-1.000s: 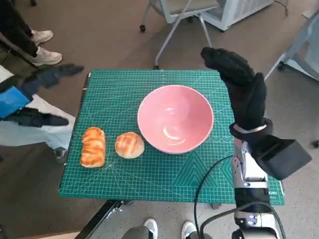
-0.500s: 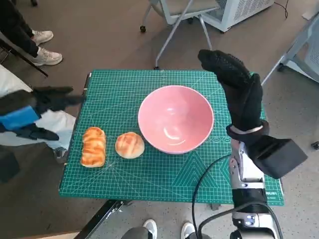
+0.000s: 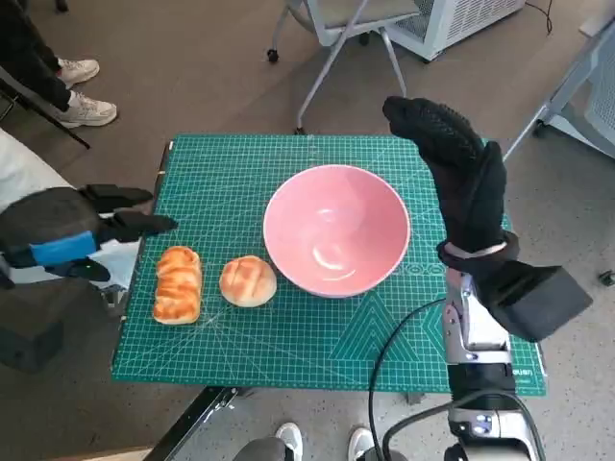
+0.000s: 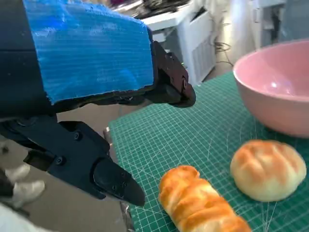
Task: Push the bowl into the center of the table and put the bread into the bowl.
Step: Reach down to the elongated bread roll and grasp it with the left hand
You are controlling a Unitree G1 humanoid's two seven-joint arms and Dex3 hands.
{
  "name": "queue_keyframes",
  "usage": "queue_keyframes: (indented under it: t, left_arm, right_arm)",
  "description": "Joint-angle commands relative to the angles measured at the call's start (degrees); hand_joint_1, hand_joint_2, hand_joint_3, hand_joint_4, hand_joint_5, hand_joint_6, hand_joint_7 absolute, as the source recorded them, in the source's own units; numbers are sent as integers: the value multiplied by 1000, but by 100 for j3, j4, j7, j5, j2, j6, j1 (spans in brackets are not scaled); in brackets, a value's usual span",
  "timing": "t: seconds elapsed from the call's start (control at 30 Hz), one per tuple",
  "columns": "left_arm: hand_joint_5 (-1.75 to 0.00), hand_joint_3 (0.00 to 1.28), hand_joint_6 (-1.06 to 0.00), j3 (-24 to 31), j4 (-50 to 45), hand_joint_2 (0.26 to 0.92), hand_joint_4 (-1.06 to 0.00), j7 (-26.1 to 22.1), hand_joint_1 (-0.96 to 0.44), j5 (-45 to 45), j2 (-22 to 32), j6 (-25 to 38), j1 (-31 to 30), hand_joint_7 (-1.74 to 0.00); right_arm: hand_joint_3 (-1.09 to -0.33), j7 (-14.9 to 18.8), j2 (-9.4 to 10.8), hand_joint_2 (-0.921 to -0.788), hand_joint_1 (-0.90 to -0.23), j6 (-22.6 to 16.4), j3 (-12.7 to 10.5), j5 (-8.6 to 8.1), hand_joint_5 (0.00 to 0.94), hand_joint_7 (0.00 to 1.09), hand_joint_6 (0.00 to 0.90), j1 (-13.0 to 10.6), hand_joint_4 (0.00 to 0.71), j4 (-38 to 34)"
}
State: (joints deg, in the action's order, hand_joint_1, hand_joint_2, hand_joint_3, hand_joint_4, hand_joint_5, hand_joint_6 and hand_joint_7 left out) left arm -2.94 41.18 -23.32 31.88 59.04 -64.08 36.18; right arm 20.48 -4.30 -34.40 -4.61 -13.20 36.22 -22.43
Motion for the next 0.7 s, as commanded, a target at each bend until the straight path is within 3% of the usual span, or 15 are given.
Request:
queue_keyframes:
  t: [0.03, 0.3, 0.7]
  left_arm:
    - [-18, 1, -543, -227, -3, 648, -484, 594, -163, 535, -20, -197, 98, -47]
    - [-7, 2, -539, -610, 266, 639, -490, 1192, -213, 880, -212, -304, 229, -30]
    - [-1, 8, -530, -1146, 817, 661, -480, 1609, -237, 1040, -474, -407, 478, -16]
  right_arm:
    - [-820, 34, -40, -921, -703, 61, -5, 21, 1, 622, 0, -88, 176, -68]
    - [-832, 43, -75, -921, -703, 47, -3, 45, 1, 623, -1, -107, 177, -72]
    - [-839, 121, -136, -921, -702, 56, -32, -18, 1, 623, -1, -160, 177, -52]
